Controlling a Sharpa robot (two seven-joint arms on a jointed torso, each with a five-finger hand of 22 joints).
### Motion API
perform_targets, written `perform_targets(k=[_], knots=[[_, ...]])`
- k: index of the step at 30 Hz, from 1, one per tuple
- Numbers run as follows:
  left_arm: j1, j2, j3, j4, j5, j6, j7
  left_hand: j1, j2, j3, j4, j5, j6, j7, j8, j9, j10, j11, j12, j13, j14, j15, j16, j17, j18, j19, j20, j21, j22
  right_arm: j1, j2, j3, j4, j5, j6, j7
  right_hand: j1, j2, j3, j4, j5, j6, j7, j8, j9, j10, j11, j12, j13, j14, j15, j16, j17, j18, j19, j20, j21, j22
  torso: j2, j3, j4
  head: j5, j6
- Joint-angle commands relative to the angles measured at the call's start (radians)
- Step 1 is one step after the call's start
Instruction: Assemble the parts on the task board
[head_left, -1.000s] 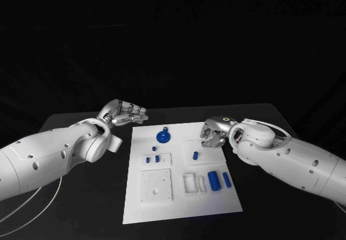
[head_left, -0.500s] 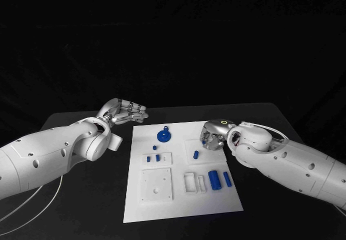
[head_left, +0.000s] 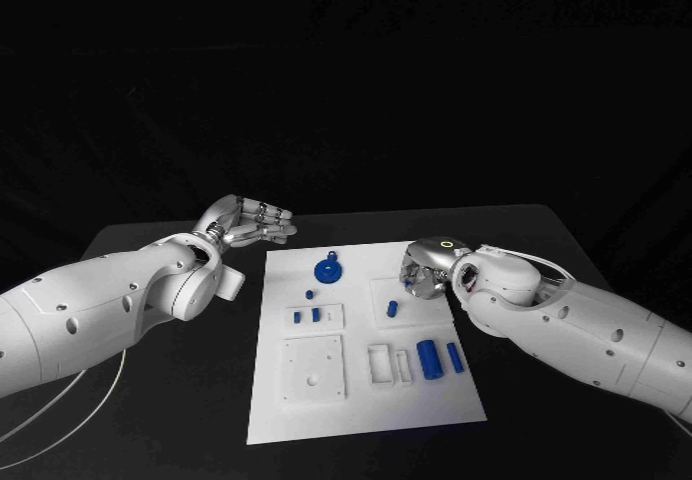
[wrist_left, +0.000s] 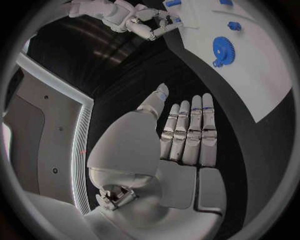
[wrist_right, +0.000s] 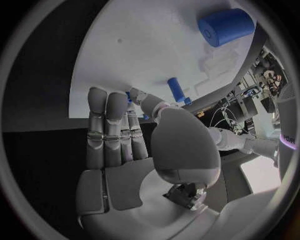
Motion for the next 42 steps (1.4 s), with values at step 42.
perform_targets(k=[42], knots=[[0.001, 0.004, 0.001, -0.033, 0.011, 0.011, 0.01, -0.004, -0.003, -0.003, 0.001, 0.0, -0.012, 0.004, 0.004, -0.001, -0.015, 0.005, 0.0, 0.0, 0.002, 0.003, -0.004, 0.0, -0.008, 0.01, 0.003, 0.003, -0.021, -0.013, -0.016, 0.053, 0.085, 0.073, -0.076, -0.036, -0.021, 0.017, 0.042, -0.033, 0.005, 0.056, -0.015, 0.003, 0.011, 0.055, -0.016, 0.007, 0.005, 0.0, -0.024, -0.003, 0.001, -0.024, 0.058, -0.026, -0.093, 0.251, -0.001, -0.0013, -0.0006, 0.014, 0.001]])
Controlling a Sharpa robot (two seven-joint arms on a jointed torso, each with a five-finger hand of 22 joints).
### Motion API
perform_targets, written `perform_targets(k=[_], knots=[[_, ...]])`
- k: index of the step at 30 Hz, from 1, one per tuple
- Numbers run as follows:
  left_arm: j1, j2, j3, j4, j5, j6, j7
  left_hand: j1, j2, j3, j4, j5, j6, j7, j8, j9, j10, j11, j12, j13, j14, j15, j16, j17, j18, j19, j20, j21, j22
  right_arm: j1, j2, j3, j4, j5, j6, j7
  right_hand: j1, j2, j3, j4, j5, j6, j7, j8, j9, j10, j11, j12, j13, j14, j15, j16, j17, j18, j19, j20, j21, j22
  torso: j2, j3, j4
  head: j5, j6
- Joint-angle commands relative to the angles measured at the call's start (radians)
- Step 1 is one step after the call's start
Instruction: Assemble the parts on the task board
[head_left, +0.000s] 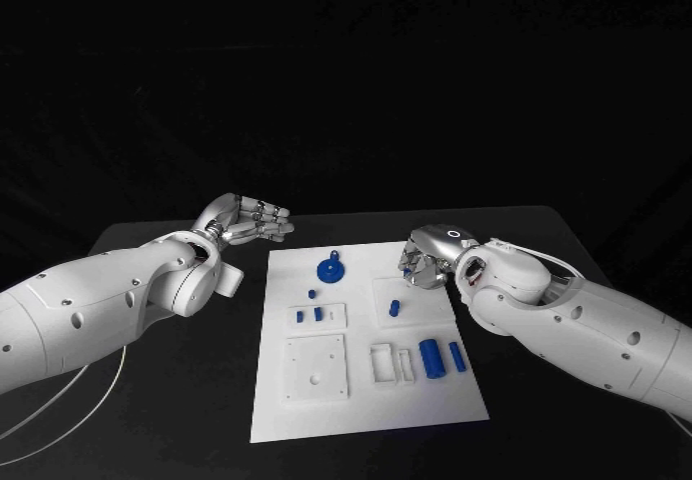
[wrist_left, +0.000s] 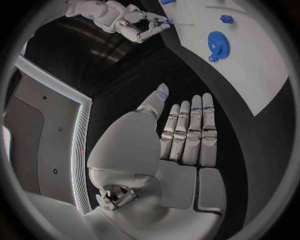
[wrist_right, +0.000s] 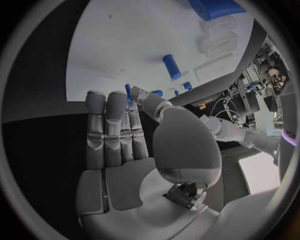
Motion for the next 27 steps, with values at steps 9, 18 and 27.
perform_targets(k=[9, 18, 27], knots=[[0.001, 0.003, 0.001, 0.0, 0.008, 0.012, 0.009, -0.003, -0.003, -0.004, 0.001, 0.0, -0.005, 0.004, 0.004, -0.001, -0.01, -0.002, 0.0, 0.0, -0.006, 0.002, -0.004, -0.001, -0.007, 0.0, 0.006, 0.003, -0.005, -0.002, 0.0, 0.012, 0.074, 0.104, -0.042, 0.043, 0.001, 0.013, -0.007, -0.007, 0.004, 0.005, 0.0, 0.005, 0.001, 0.006, -0.002, 0.003, 0.002, -0.001, -0.007, -0.004, -0.001, 0.011, 0.025, 0.001, -0.044, 0.047, 0.0, -0.001, -0.0009, 0.014, 0.003], [0.001, 0.009, 0.001, 0.009, 0.011, 0.002, 0.014, -0.002, -0.002, -0.004, 0.002, 0.0, -0.002, 0.008, 0.005, -0.001, -0.008, -0.002, 0.0, 0.0, -0.006, 0.002, -0.004, -0.001, -0.007, 0.001, 0.006, 0.003, -0.01, -0.022, 0.013, 0.011, 0.153, 0.082, -0.057, 0.055, 0.001, 0.015, -0.011, -0.009, 0.006, 0.005, 0.0, 0.005, 0.001, 0.005, -0.002, 0.002, 0.002, -0.001, -0.007, -0.004, -0.001, 0.011, 0.038, 0.001, -0.08, 0.083, -0.001, -0.0021, -0.0007, 0.05, 0.002], [0.001, 0.021, 0.001, 0.009, 0.015, -0.01, 0.015, -0.002, -0.001, -0.004, 0.002, 0.0, -0.001, 0.009, 0.005, -0.001, -0.007, -0.002, 0.0, 0.0, -0.006, 0.002, -0.004, -0.001, -0.007, 0.001, 0.006, 0.004, -0.011, -0.032, 0.047, -0.041, 0.194, 0.009, -0.055, 0.05, 0.003, 0.017, -0.011, -0.01, 0.001, 0.004, 0.0, 0.005, 0.0, 0.004, -0.001, 0.003, 0.002, -0.001, -0.007, -0.004, -0.002, 0.01, 0.048, 0.001, -0.107, 0.111, 0.0, -0.0015, 0.0001, 0.088, -0.004]])
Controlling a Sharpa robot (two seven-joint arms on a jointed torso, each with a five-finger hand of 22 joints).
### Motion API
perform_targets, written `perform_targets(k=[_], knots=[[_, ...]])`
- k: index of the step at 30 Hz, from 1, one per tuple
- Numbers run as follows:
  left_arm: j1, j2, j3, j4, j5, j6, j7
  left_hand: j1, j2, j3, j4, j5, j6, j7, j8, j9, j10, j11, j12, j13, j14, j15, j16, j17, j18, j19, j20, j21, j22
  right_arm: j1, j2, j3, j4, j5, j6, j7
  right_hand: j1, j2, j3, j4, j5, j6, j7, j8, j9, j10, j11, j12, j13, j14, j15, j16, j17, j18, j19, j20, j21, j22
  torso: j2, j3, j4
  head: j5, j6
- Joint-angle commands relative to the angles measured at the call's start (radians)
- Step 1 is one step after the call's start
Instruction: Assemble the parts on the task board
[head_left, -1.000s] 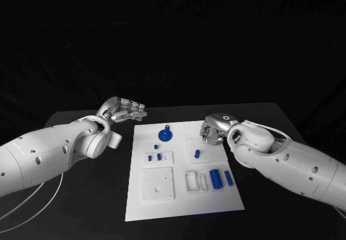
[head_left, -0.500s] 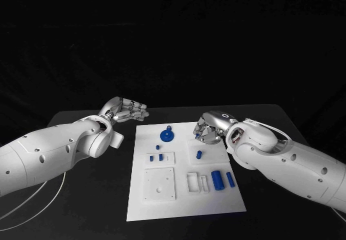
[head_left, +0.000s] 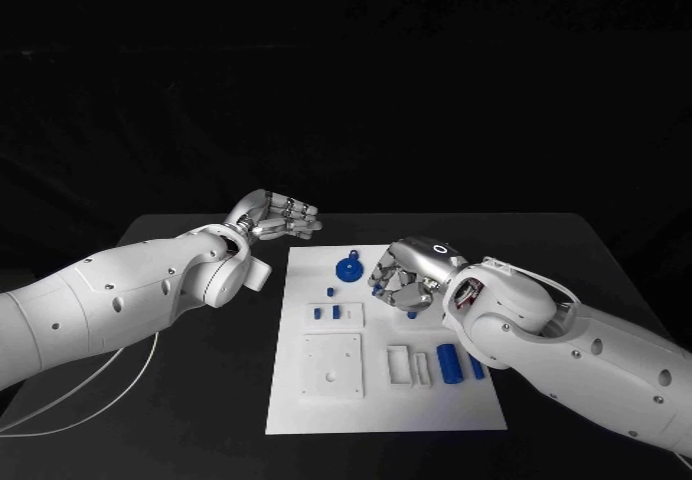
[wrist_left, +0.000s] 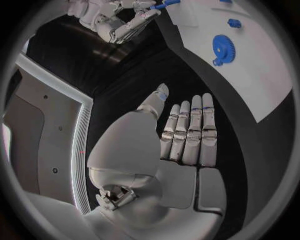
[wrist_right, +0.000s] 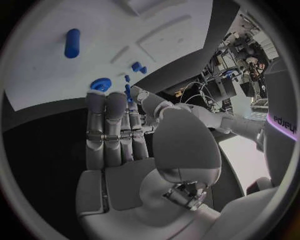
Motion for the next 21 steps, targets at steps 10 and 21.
perform_targets(k=[10, 21], knots=[[0.001, 0.02, 0.001, -0.001, 0.016, -0.012, 0.013, -0.002, 0.0, -0.003, 0.005, 0.001, 0.003, 0.006, 0.003, -0.001, -0.003, 0.001, 0.0, 0.0, -0.008, 0.003, -0.004, -0.001, -0.007, 0.002, 0.006, 0.004, -0.008, -0.003, 0.046, -0.091, 0.009, -0.111, 0.002, 0.004, 0.003, 0.008, -0.002, -0.002, -0.007, 0.006, 0.0, 0.003, 0.0, 0.001, 0.002, 0.007, 0.001, -0.002, -0.005, -0.001, -0.001, 0.017, 0.017, 0.004, 0.034, 0.059, 0.002, 0.0009, 0.0011, 0.039, -0.021], [0.001, 0.035, 0.001, -0.005, 0.018, -0.008, 0.008, -0.001, -0.001, -0.003, 0.005, 0.001, 0.0, 0.007, 0.003, -0.001, -0.003, 0.001, 0.0, 0.0, -0.009, 0.003, -0.004, -0.001, -0.007, 0.001, 0.007, 0.004, -0.009, -0.007, 0.065, -0.134, 0.003, -0.146, 0.012, -0.003, 0.003, 0.008, -0.001, -0.004, -0.014, 0.007, -0.001, 0.004, -0.001, 0.002, 0.002, 0.006, 0.001, -0.001, -0.007, -0.001, -0.002, 0.017, 0.021, 0.002, 0.02, 0.07, 0.0, 0.0005, 0.0, 0.065, -0.041]])
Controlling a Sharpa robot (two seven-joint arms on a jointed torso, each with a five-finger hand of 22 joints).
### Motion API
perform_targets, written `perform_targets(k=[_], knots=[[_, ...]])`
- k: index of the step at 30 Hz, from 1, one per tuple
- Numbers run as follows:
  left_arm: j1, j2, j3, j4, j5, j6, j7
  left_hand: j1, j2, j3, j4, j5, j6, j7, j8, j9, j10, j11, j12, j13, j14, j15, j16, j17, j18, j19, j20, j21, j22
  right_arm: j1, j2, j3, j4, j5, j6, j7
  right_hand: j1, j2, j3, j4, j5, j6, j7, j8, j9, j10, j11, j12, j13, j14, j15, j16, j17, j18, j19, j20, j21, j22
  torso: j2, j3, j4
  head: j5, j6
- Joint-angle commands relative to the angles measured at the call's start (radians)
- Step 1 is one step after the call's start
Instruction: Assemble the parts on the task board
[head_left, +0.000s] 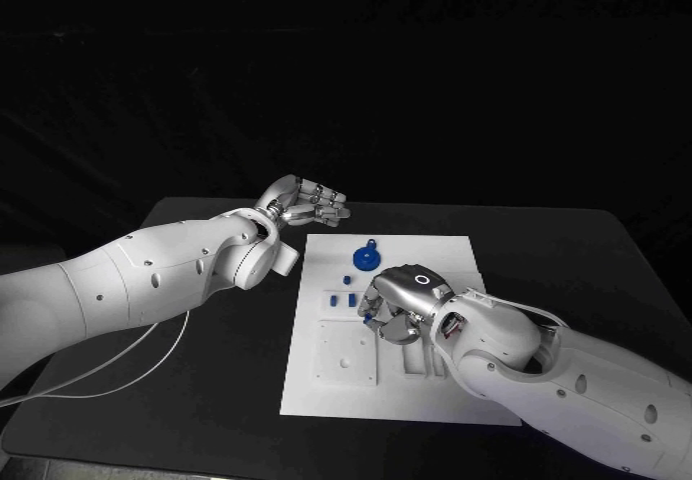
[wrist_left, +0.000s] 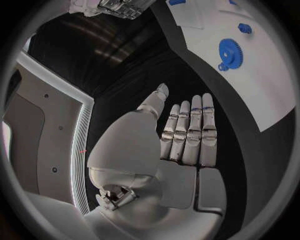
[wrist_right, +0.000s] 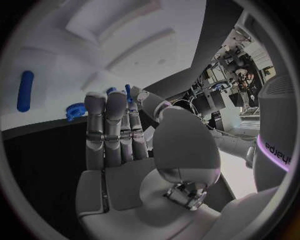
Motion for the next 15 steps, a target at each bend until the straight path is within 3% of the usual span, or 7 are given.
perform_targets(k=[1, 6, 15], knots=[[0.001, 0.005, 0.001, 0.0, 0.009, -0.003, 0.008, -0.001, 0.001, 0.0, 0.004, 0.001, 0.0, 0.007, 0.004, -0.001, -0.004, 0.002, 0.0, 0.0, -0.007, 0.001, -0.004, -0.001, -0.007, 0.002, 0.007, 0.004, -0.006, -0.004, 0.006, -0.005, -0.002, -0.042, 0.01, -0.001, 0.003, 0.008, 0.0, -0.004, -0.003, 0.006, 0.001, 0.007, 0.0, 0.004, 0.0, 0.002, 0.001, -0.001, -0.007, -0.001, -0.001, 0.017, 0.01, 0.0, -0.002, 0.046, 0.0, 0.0005, 0.0001, 0.009, -0.007], [0.001, 0.008, 0.001, 0.0, 0.01, -0.002, 0.008, -0.001, 0.001, 0.0, 0.004, 0.001, 0.0, 0.007, 0.004, -0.001, -0.004, 0.002, 0.0, 0.0, -0.007, 0.001, -0.004, -0.001, -0.007, 0.002, 0.007, 0.004, -0.006, -0.012, 0.011, -0.013, -0.007, -0.048, 0.009, -0.001, 0.003, 0.008, 0.0, -0.004, -0.003, 0.006, 0.001, 0.007, 0.0, 0.004, 0.0, 0.002, 0.001, -0.001, -0.007, -0.001, -0.001, 0.017, 0.01, 0.0, -0.002, 0.046, 0.001, -0.0011, 0.0023, 0.014, -0.011], [0.001, 0.007, 0.001, 0.001, 0.01, -0.001, 0.007, -0.001, 0.001, 0.0, 0.004, 0.001, 0.0, 0.007, 0.004, -0.001, -0.004, 0.002, 0.0, 0.0, -0.007, 0.001, -0.004, -0.001, -0.007, 0.002, 0.007, 0.004, -0.006, -0.019, 0.014, -0.025, -0.012, -0.051, 0.015, 0.0, 0.002, 0.009, 0.001, -0.005, -0.003, 0.006, 0.001, 0.007, -0.001, 0.004, 0.0, 0.002, 0.001, -0.001, -0.006, 0.0, -0.002, 0.018, 0.011, 0.001, -0.007, 0.048, 0.001, -0.0014, -0.0002, 0.02, -0.017]])
